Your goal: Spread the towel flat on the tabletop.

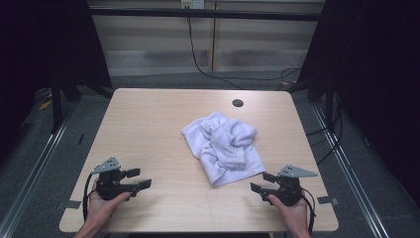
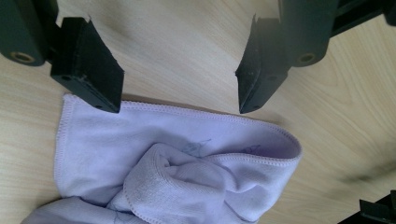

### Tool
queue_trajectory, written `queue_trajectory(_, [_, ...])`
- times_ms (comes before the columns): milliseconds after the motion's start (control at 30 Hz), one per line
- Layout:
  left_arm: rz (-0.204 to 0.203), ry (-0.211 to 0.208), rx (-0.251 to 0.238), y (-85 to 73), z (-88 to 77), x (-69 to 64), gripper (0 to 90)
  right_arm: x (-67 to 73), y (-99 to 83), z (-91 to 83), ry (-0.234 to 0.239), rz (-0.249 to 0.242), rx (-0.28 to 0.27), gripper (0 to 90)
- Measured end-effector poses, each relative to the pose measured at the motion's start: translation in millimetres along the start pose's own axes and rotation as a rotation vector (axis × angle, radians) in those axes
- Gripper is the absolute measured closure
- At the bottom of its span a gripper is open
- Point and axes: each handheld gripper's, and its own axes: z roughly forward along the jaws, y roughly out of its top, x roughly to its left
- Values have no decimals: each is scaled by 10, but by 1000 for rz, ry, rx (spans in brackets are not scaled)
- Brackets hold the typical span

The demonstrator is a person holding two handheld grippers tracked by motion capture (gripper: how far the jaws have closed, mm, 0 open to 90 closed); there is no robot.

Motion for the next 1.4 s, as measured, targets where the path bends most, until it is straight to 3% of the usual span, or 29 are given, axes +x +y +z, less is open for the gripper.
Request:
queue_trajectory(200, [-11,12,2,3,12,46,264,-12,42,-5,6,-1,-6,313])
queue_trajectory(367, [-12,20,-6,5,-12,56,267,40,132,17,26,-29,7,317])
queue_trajectory(533, [5,16,-17,22,-31,42,270,61,367,109,43,-71,15,316])
queue_trajectory(567, [4,16,-19,22,-35,43,270,40,493,198,55,-86,4,306])
queue_trajectory(600, [4,15,-17,22,-36,49,270,40,493,198,55,-86,4,306])
queue_trajectory(767, [1,15,-11,25,-24,82,272,-35,798,524,83,-101,30,258])
queue_trajectory(867, [4,12,-11,18,-28,76,272,-110,966,800,81,-81,52,205])
queue_trajectory(900, [6,13,-11,17,-29,73,272,-110,966,800,81,-81,52,205])
queue_trajectory(1000, [15,12,-7,17,-33,65,274,-121,1028,1080,86,-82,74,183])
queue_trajectory(1067, [14,12,-5,17,-30,65,274,-117,1027,1157,82,-81,88,184])
queue_trajectory(1133, [11,13,-5,15,-27,66,274,-108,1011,1301,60,-89,119,217])
queue_trajectory(1233, [13,14,-4,14,-30,74,276,-115,943,1434,23,-82,127,389])
queue_trajectory(1333, [9,16,-5,16,-20,73,277,-121,904,1457,34,-64,125,544])
queue_trajectory(1400, [9,13,-5,22,-15,65,280,-68,862,1456,54,-90,125,602])
